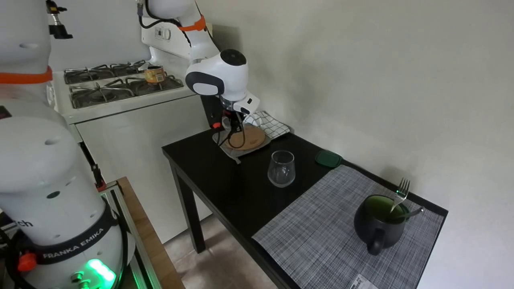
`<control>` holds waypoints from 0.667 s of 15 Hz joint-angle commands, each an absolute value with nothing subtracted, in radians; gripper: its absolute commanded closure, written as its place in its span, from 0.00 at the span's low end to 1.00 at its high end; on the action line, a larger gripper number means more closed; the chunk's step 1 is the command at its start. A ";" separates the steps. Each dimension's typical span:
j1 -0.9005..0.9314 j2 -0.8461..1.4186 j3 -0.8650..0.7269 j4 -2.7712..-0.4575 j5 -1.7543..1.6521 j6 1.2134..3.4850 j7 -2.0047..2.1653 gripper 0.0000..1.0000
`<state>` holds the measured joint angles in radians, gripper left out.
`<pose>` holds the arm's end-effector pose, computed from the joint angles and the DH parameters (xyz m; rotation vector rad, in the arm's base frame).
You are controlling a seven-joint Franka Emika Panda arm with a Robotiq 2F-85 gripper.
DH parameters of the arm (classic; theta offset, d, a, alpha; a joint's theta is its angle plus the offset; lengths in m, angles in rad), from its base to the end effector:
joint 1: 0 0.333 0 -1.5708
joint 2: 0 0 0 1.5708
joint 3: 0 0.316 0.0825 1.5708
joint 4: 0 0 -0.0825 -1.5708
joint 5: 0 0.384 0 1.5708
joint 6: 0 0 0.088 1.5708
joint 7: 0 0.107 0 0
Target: Put the clear bowl on the wooden coaster.
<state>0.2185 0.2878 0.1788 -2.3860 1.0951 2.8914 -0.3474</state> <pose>0.4769 0.1464 0.2069 -2.6826 0.4241 -0.2167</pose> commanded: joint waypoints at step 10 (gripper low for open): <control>0.221 0.437 0.190 -2.299 1.198 3.054 -0.393 0.98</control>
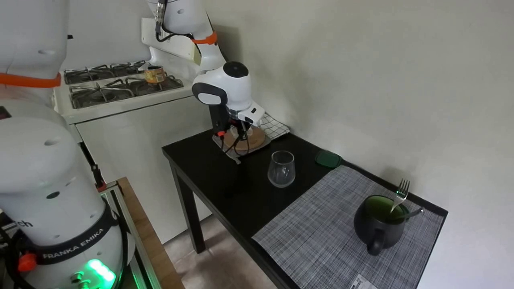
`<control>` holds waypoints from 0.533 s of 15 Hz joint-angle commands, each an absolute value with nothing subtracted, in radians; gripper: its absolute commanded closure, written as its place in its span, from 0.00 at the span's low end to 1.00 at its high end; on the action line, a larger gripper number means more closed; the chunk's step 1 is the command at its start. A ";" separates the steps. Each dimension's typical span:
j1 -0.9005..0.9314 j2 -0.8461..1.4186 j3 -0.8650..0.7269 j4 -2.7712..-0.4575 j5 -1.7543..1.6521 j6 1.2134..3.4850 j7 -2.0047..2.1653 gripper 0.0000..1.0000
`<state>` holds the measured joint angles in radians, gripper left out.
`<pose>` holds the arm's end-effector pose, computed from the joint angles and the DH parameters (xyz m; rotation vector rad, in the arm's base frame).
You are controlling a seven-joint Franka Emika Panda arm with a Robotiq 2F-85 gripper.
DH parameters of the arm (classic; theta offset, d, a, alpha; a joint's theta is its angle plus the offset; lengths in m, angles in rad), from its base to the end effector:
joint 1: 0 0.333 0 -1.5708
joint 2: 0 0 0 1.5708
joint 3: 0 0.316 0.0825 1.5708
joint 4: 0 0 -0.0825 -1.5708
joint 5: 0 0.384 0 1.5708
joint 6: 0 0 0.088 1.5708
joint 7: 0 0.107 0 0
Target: Put the clear bowl on the wooden coaster.
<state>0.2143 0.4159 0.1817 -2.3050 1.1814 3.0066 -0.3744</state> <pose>0.4939 0.1375 0.1742 -2.6971 0.5651 -0.2834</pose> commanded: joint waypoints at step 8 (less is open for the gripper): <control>0.263 0.351 0.145 -2.376 1.092 2.982 -0.308 0.22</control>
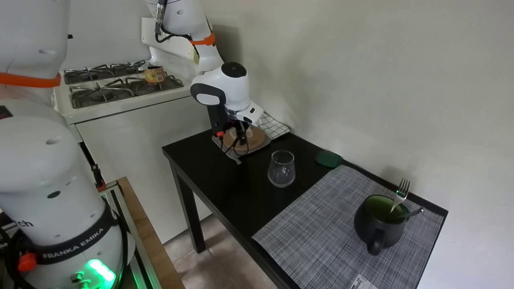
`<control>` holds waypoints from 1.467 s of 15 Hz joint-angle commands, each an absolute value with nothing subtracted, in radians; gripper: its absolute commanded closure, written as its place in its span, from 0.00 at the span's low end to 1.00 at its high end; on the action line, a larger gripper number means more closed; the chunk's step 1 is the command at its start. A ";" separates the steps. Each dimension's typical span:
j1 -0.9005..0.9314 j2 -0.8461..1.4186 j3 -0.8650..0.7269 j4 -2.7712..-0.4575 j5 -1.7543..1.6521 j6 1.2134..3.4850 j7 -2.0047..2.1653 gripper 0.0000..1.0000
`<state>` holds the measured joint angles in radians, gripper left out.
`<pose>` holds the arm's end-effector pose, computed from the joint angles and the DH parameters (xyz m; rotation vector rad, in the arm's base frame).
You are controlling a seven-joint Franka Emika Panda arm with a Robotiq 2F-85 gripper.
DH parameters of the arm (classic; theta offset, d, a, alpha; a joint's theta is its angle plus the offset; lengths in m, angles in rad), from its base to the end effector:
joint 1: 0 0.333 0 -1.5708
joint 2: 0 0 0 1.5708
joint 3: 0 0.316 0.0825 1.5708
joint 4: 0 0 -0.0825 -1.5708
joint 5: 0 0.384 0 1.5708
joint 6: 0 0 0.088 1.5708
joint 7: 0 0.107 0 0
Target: Put the clear bowl on the wooden coaster.
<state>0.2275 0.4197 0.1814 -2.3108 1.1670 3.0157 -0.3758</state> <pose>0.4904 0.1427 0.1716 -2.7157 0.5322 -0.2826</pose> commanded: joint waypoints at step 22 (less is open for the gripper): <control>0.188 -0.199 0.115 -2.595 0.425 2.689 -0.116 0.00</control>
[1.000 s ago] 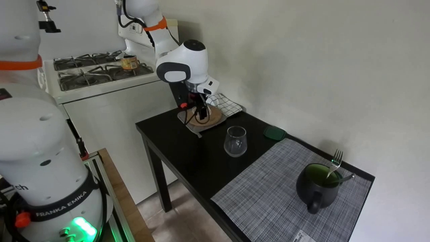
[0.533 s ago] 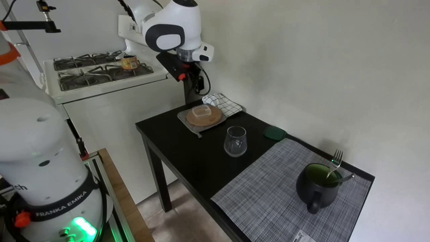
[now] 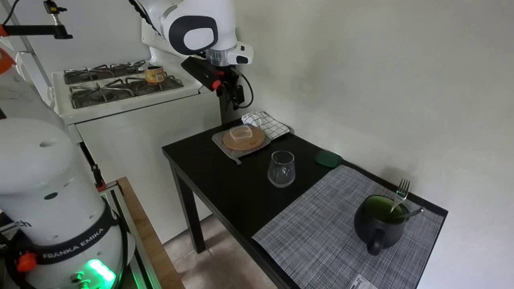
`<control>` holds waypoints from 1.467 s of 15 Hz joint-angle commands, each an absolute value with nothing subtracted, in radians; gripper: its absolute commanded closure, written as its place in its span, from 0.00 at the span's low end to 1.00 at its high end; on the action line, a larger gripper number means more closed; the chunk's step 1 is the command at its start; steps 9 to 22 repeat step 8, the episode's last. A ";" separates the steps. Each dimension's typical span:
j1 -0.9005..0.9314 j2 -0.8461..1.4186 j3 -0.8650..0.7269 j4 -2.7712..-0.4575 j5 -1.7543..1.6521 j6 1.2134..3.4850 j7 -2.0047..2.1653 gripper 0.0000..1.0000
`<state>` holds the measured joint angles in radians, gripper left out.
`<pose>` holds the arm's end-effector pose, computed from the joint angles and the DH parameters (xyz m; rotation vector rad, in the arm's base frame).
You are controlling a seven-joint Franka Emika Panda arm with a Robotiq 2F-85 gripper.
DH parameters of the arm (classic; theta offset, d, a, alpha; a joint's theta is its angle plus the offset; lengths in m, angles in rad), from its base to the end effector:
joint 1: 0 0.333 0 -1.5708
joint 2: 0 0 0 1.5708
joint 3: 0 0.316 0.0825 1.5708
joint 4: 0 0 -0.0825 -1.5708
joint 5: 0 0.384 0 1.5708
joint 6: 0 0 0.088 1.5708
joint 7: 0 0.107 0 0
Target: Put the clear bowl on the wooden coaster.
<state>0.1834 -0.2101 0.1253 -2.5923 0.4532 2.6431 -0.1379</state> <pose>0.4321 0.1251 0.3546 -2.8588 -0.1085 -0.3425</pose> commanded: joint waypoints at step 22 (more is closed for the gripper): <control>0.117 -0.100 0.083 -2.584 0.198 3.012 -0.174 0.00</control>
